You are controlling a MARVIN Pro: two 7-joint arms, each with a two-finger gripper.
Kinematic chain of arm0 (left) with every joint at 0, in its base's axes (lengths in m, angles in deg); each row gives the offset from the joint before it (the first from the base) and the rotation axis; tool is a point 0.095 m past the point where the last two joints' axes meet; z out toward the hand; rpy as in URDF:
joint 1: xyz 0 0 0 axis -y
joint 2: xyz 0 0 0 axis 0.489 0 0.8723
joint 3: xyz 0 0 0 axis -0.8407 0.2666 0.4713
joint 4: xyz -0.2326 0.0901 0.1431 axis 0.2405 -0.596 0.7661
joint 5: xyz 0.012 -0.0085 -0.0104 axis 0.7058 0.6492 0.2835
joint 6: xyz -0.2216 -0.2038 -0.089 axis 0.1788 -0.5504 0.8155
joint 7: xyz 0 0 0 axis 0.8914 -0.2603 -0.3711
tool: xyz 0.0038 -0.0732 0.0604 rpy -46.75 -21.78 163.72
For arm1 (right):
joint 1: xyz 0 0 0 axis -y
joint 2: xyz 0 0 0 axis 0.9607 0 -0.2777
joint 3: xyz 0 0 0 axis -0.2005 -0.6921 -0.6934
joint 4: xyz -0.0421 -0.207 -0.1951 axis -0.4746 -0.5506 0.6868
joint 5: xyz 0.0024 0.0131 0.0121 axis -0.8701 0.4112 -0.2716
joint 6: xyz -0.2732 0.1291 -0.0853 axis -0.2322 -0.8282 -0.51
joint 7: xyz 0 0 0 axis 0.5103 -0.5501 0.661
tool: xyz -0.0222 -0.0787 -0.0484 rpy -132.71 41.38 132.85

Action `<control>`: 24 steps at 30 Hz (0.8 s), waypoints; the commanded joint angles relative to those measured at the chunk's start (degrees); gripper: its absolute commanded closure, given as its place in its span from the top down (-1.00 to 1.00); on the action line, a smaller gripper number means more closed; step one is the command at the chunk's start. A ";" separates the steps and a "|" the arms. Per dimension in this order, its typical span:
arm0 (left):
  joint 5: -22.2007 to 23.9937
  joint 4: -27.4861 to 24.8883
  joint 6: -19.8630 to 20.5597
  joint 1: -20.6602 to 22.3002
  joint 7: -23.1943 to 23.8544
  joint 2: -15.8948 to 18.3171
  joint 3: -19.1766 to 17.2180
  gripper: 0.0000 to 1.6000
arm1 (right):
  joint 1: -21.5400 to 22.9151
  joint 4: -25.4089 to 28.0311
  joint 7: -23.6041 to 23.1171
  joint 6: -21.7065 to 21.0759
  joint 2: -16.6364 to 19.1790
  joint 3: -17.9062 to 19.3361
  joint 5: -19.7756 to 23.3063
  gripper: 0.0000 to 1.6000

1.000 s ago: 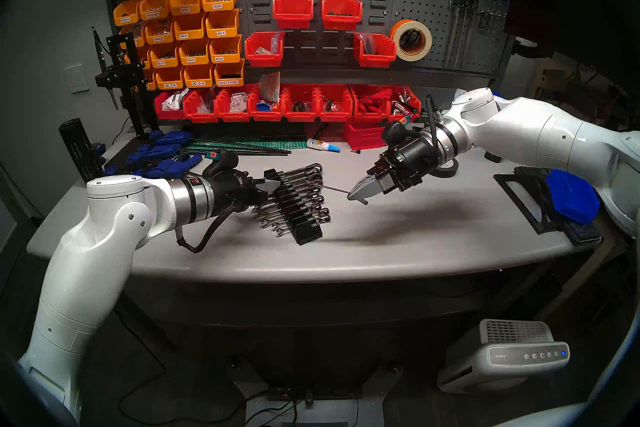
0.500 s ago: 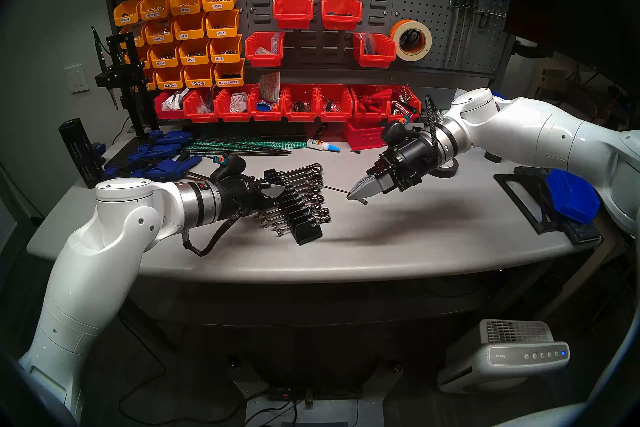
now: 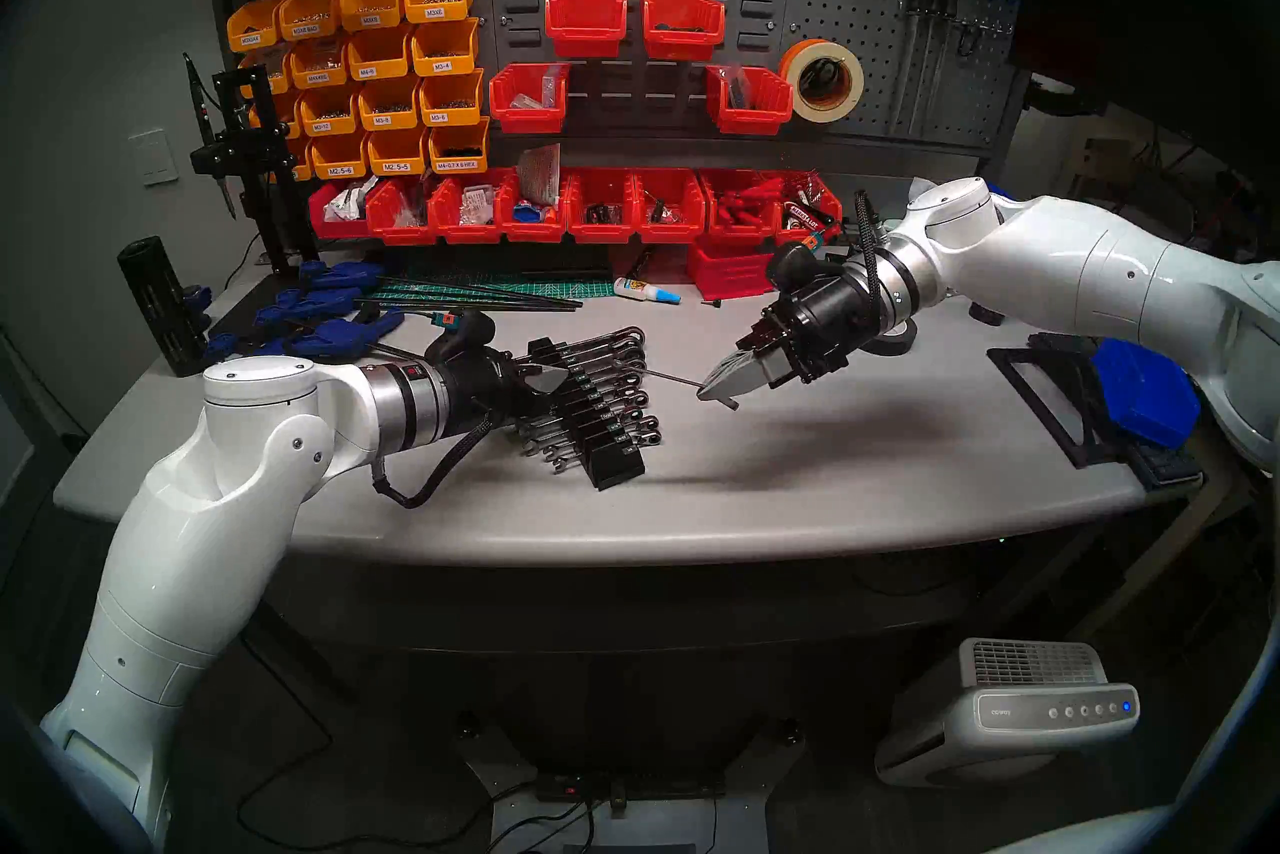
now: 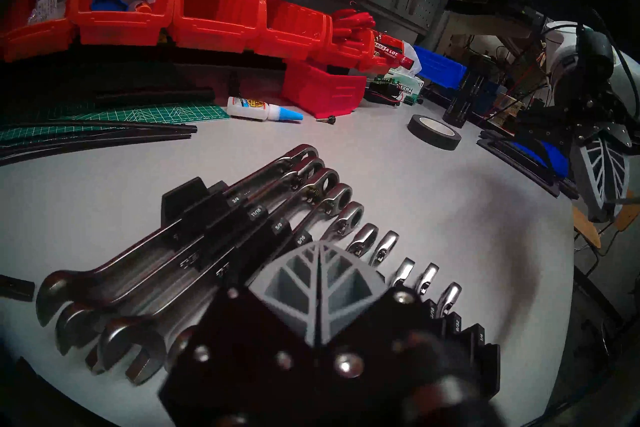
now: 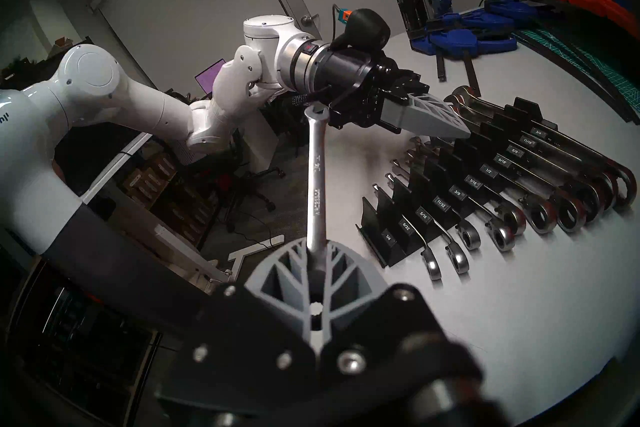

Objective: Put the wrenches on the table into the correct slot in the case

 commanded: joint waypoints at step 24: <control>-4.92 -0.50 -3.07 3.14 0.90 1.06 1.44 -1.00 | 2.66 1.91 -0.30 0.99 2.02 0.29 1.24 -1.00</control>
